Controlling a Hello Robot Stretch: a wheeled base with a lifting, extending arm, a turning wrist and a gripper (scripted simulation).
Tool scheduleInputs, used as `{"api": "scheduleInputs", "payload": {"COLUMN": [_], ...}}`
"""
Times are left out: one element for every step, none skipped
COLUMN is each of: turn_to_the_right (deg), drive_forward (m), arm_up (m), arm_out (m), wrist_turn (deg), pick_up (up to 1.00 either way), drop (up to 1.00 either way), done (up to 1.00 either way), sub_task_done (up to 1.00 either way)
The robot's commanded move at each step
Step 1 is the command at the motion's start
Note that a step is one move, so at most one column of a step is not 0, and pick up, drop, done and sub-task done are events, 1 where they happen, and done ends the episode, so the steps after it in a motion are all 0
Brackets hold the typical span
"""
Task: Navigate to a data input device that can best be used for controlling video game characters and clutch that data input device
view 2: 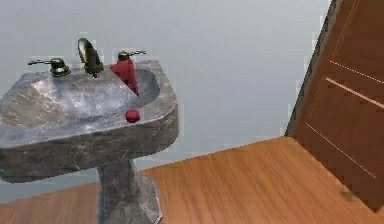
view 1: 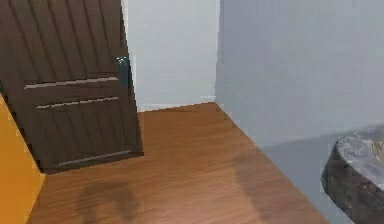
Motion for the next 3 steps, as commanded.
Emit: {"api": "scheduleInputs", "payload": {"turn_to_the_right": [-39.0, 0.0, 0.0], "drive_forward": [0.00, 1.00, 0.15], "arm_up": [0.00, 0.00, 0.00], "arm_out": [0.00, 0.00, 0.00], "wrist_turn": [0.0, 0.0, 0.0], "pick_up": [0.00, 0.00, 0.00], "drop": [0.00, 0.00, 0.00], "done": [0.00, 0.00, 0.00], "sub_task_done": [0.00, 0.00, 0.00]}}
